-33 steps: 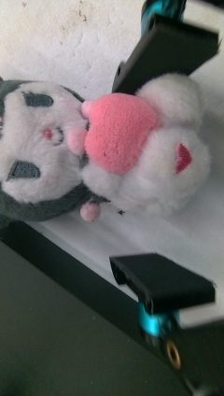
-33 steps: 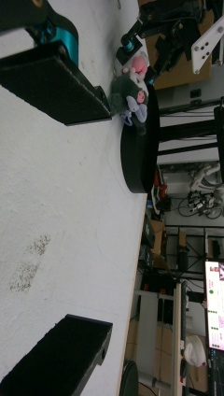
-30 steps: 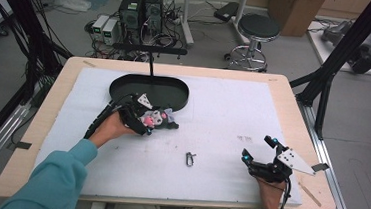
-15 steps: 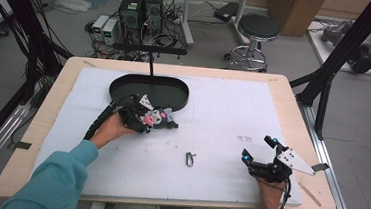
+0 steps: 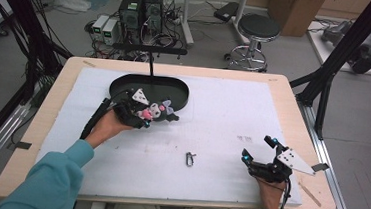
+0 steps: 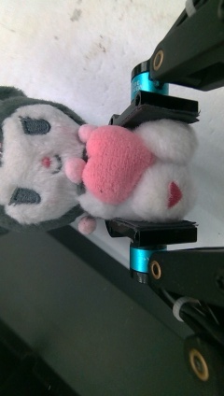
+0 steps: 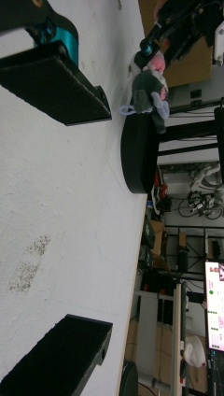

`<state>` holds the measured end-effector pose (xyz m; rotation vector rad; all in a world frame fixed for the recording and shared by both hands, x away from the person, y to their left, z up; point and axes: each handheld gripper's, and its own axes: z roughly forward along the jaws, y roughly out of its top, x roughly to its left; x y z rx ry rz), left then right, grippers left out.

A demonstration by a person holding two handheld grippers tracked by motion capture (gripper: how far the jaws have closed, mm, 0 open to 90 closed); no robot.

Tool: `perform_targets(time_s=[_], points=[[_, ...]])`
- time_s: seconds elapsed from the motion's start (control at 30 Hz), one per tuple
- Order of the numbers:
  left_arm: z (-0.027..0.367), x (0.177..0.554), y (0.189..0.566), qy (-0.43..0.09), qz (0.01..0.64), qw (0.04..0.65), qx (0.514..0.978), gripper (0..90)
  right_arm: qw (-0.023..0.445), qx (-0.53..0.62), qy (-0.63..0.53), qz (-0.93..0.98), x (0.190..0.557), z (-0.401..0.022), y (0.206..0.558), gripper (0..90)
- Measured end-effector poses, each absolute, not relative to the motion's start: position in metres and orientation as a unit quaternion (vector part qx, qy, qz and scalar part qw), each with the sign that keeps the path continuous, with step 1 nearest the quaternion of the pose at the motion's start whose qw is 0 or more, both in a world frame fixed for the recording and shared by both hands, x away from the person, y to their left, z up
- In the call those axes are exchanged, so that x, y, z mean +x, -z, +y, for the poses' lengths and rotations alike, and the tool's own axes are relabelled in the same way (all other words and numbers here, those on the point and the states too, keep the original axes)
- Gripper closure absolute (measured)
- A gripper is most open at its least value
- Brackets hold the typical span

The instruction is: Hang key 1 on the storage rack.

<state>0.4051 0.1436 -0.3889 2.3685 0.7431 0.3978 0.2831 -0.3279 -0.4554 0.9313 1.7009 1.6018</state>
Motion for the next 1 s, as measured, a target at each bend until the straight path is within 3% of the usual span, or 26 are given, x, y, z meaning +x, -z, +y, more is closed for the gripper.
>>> perform_targets(time_s=[0.47,1.0], points=[[0.173,0.400,0.358,-0.167,0.316,0.387,0.850,52.6,0.304,0.356,-0.605,0.644,0.283,-0.327,0.455,1.1],[0.212,0.407,0.322,-0.204,0.367,0.431,0.799,52.5,0.305,0.356,-0.603,0.646,0.283,-0.327,0.455,1.1]])
